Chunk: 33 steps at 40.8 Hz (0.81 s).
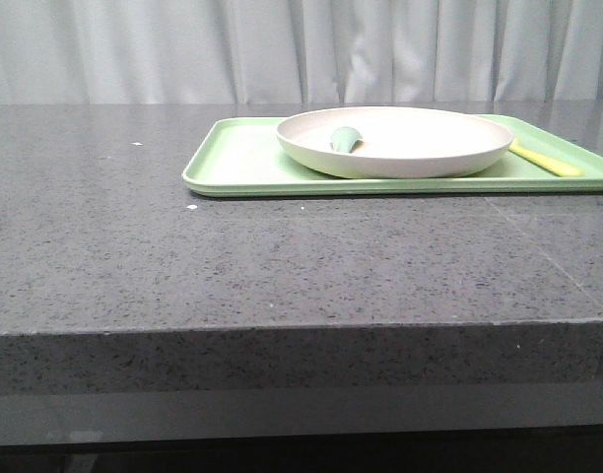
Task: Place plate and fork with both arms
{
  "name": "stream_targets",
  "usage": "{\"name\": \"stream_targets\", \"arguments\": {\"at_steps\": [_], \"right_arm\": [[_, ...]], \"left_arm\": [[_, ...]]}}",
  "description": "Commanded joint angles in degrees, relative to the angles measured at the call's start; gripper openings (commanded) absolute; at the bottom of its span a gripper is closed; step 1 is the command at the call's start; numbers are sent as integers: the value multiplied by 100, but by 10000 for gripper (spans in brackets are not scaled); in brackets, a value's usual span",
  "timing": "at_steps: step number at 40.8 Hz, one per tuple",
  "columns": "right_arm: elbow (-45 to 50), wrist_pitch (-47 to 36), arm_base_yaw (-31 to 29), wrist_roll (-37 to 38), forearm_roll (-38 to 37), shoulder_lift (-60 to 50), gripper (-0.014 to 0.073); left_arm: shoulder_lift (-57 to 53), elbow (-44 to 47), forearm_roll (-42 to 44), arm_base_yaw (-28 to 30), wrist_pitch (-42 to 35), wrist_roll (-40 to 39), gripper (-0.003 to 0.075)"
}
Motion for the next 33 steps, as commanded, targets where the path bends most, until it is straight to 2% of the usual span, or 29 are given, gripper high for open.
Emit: {"name": "stream_targets", "arguments": {"at_steps": [1,11,33], "right_arm": [[246,-672,12,-57,-31,-606,-115],[820,-905,12,-57,-31,-1772,-116],[820,-890,12,-57,-31,-1843,-116]], "left_arm": [[45,-145,-30,5,-421,-17,-18],[45,-145,-30,5,-421,-17,-18],[45,-145,-30,5,-421,-17,-18]]}}
